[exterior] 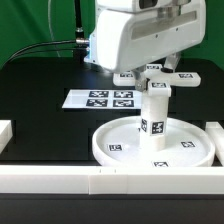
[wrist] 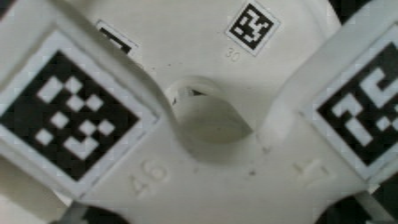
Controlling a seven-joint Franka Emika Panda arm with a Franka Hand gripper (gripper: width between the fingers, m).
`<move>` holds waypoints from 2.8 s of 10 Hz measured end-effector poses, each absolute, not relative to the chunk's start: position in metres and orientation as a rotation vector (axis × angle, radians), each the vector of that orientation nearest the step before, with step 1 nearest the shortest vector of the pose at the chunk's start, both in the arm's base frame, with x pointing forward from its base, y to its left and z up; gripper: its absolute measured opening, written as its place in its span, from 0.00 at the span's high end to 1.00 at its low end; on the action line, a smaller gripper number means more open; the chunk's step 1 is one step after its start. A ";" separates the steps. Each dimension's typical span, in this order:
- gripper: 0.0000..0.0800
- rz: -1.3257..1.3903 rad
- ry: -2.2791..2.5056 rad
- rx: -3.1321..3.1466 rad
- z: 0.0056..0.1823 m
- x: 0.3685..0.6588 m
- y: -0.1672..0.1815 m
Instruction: Assemble round table
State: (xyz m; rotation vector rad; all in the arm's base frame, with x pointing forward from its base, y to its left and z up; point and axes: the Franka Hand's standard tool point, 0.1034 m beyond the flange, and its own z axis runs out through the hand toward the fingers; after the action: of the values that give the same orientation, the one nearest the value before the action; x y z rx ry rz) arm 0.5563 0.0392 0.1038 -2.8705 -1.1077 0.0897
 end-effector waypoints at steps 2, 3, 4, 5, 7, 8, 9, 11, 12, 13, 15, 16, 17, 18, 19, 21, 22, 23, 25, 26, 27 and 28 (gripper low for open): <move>0.44 0.092 -1.105 -2.871 0.102 0.557 0.038; 0.44 0.091 -1.102 -2.872 0.102 0.557 0.037; 0.44 0.091 -1.101 -2.872 0.102 0.557 0.037; 0.44 0.091 -1.101 -2.872 0.103 0.557 0.037; 0.44 0.091 -1.101 -2.872 0.103 0.557 0.037; 0.44 0.091 -1.101 -2.872 0.103 0.557 0.037; 0.44 0.091 -1.101 -2.872 0.103 0.557 0.037; 0.44 0.091 -1.100 -2.872 0.103 0.557 0.037; 0.44 0.092 -1.073 -2.882 0.102 0.557 0.037; 0.44 0.090 -0.996 -2.909 0.102 0.557 0.035; 0.44 0.064 -0.615 -3.003 0.102 0.556 0.036; 0.44 0.060 -0.456 -3.021 0.102 0.557 0.037; 0.44 0.045 -0.283 -3.038 0.102 0.557 0.038; 0.44 0.025 -0.112 -3.047 0.101 0.557 0.039; 0.44 0.016 0.040 -3.049 0.102 0.557 0.040; 0.44 0.012 0.332 -3.033 0.102 0.559 0.040; 0.44 0.005 0.508 -3.003 0.102 0.560 0.040; 0.44 -0.003 0.621 -2.981 0.101 0.561 0.040; 0.44 0.006 0.783 -2.939 0.101 0.561 0.040; 0.44 0.010 0.852 -2.916 0.101 0.561 0.040; 0.44 0.017 0.962 -2.878 0.101 0.561 0.040; 0.44 0.022 1.048 -2.847 0.101 0.561 0.040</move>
Offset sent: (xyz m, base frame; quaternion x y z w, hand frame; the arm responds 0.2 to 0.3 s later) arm -0.0081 0.0020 -0.0076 0.0248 0.0090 0.0055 0.9996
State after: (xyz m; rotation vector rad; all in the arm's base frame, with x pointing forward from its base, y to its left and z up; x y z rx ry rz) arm 0.5613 0.0398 0.1012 -2.8474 1.0480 0.0219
